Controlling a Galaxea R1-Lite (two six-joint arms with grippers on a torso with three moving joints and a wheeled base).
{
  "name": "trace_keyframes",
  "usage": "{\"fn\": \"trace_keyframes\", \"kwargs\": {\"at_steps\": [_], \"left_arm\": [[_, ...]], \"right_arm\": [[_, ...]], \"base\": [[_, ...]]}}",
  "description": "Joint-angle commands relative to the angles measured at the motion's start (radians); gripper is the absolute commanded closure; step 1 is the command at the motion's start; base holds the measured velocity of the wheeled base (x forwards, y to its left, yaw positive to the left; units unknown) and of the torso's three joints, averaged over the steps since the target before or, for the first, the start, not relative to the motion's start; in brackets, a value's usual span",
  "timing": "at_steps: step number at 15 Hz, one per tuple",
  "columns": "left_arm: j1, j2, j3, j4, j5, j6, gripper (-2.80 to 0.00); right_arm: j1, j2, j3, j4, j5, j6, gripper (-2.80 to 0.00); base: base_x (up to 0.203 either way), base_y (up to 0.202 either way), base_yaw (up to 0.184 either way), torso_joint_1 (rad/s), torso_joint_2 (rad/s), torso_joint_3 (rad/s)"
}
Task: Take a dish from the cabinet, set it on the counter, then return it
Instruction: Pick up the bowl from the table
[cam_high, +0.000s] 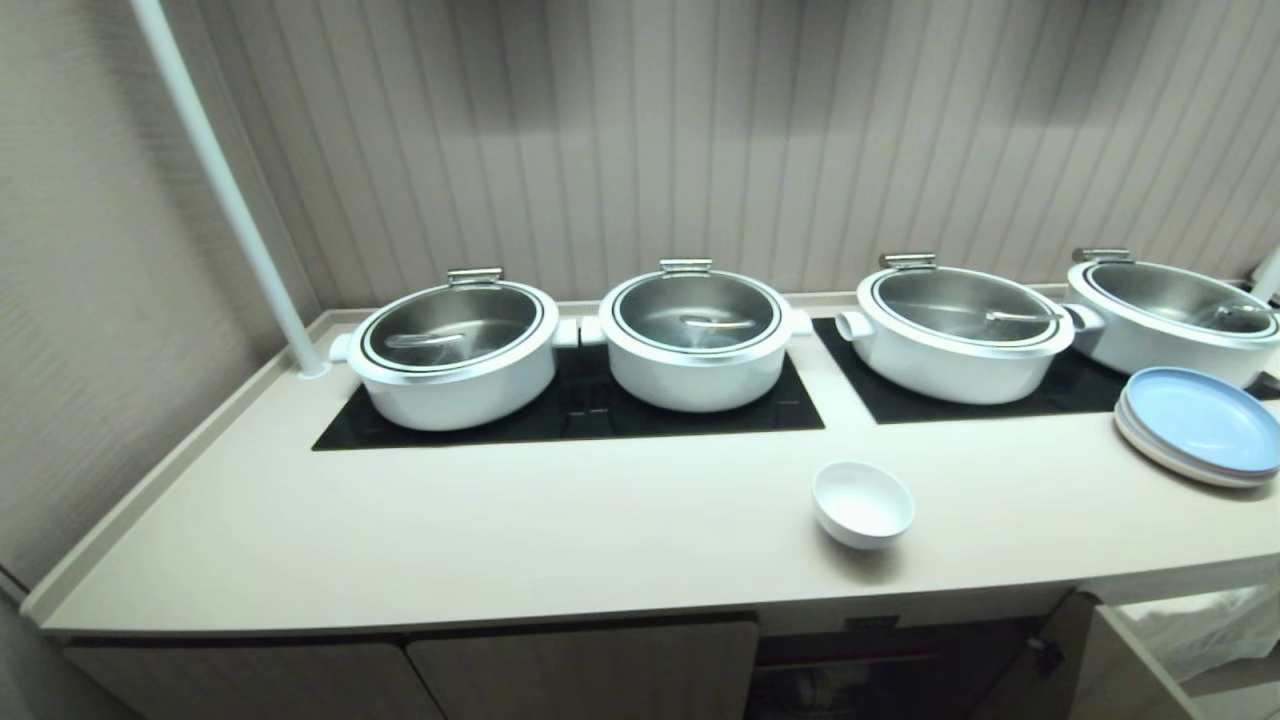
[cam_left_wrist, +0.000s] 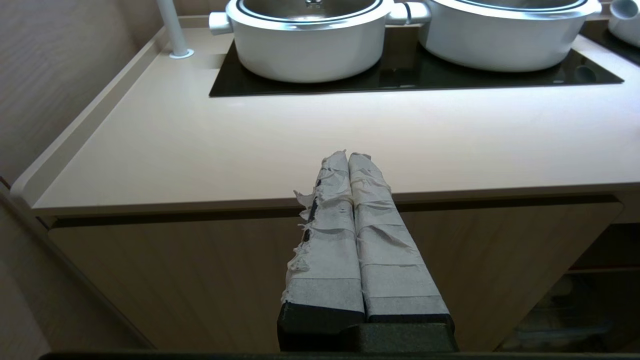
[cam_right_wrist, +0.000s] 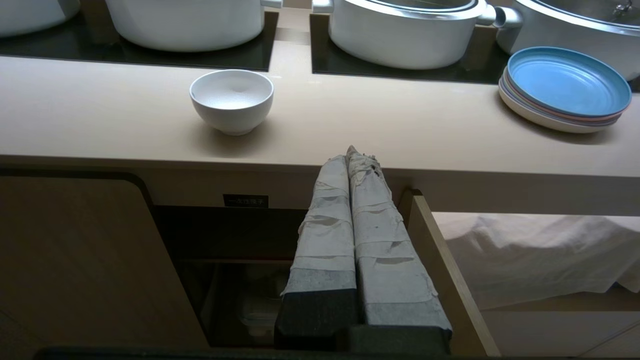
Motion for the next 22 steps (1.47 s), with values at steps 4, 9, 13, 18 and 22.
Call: {"fn": "trace_keyframes", "kwargs": {"at_steps": [4,9,13,18,22], "left_arm": [[0.0,0.0,0.0,0.0,0.0,0.0,0.0],[0.0,0.0,0.0,0.0,0.0,0.0,0.0],[0.0,0.0,0.0,0.0,0.002,0.0,0.0],[0.0,0.0,0.0,0.0,0.0,0.0,0.0],[0.0,0.0,0.0,0.0,0.0,0.0,0.0]], "right_arm": [[0.001,0.002,0.0,0.001,-0.001,-0.005,0.0],[0.0,0.023,0.0,0.001,-0.001,-0.008,0.0],[-0.006,0.119,0.0,-0.001,-0.003,-0.006,0.0],[-0.004,0.268,0.001,-0.084,-0.006,-0.004,0.0],[-0.002,0.494,-0.001,-0.229,-0.007,-0.007,0.0]], "base": [[0.0,0.0,0.0,0.0,0.0,0.0],[0.0,0.0,0.0,0.0,0.0,0.0],[0.0,0.0,0.0,0.0,0.0,0.0],[0.0,0.0,0.0,0.0,0.0,0.0],[0.0,0.0,0.0,0.0,0.0,0.0]]}}
